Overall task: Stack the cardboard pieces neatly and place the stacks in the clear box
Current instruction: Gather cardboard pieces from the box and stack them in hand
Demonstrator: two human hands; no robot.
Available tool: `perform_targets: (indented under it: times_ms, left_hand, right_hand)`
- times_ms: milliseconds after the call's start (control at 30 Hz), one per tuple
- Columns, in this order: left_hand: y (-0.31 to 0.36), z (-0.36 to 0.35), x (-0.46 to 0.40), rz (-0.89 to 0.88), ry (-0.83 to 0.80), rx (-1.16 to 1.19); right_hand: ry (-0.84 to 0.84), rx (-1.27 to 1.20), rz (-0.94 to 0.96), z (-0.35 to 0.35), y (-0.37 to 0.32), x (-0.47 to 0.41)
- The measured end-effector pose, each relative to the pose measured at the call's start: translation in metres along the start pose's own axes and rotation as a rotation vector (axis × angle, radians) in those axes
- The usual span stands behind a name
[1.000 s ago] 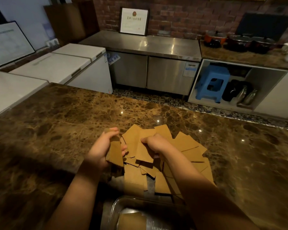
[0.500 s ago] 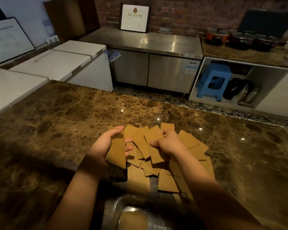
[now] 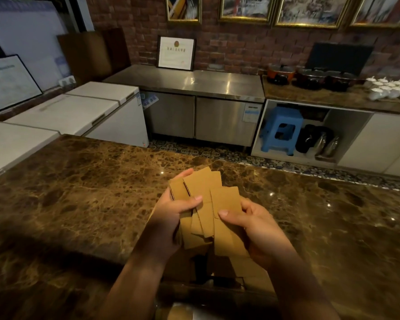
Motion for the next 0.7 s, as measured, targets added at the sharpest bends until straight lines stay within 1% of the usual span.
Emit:
perform_targets:
  times_ms: [67,133,167,267,367,467,600,700]
  left_hand:
    - [-0.001,-0.001,0.002,-0.011,0.001,-0.012]
    - [-0.004,-0.003,0.005,-0.005,-0.012,0.004]
    - [-0.005,-0.003,0.007,0.003,-0.01,0.011]
    - [-0.006,0.004,0.009,0.019,0.043,0.025]
    - [-0.002,0.007,0.011,0.017,0.049,0.017]
    - [0.001,0.001,0.011,0.005,-0.004,0.006]
    - [0.002,-0.013,0.011,-0.012,-0.081,0.017]
    - [0.0,-0.016,0.014,-0.046,-0.073,0.0]
  right_hand:
    - [0.056,0.037,0.001,0.008,0.001,0.004]
    - [0.101,0.025,-0.008,0.017,0.002,0.007]
    - [0.12,-0.016,-0.012,0.022,0.003,0.008]
    - [0.145,-0.241,-0.009,0.037,0.004,0.009]
    - [0.076,-0.37,0.024,0.042,0.001,0.011]
    - [0.013,-0.302,0.062,0.033,-0.005,0.015]
    - [0.046,-0.158,0.083,0.022,-0.008,0.014]
    - [0.035,-0.076,0.06,0.009,-0.005,0.014]
Point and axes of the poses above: each hand's wrist, its own x-axis away from the middle knuckle, its own z-axis out of the back of the hand, y = z × x, the point moved 10 cm from there along -x, towards the middle knuckle, and after that the axes turned 5 degrees about -z, right-handed, at the moved point
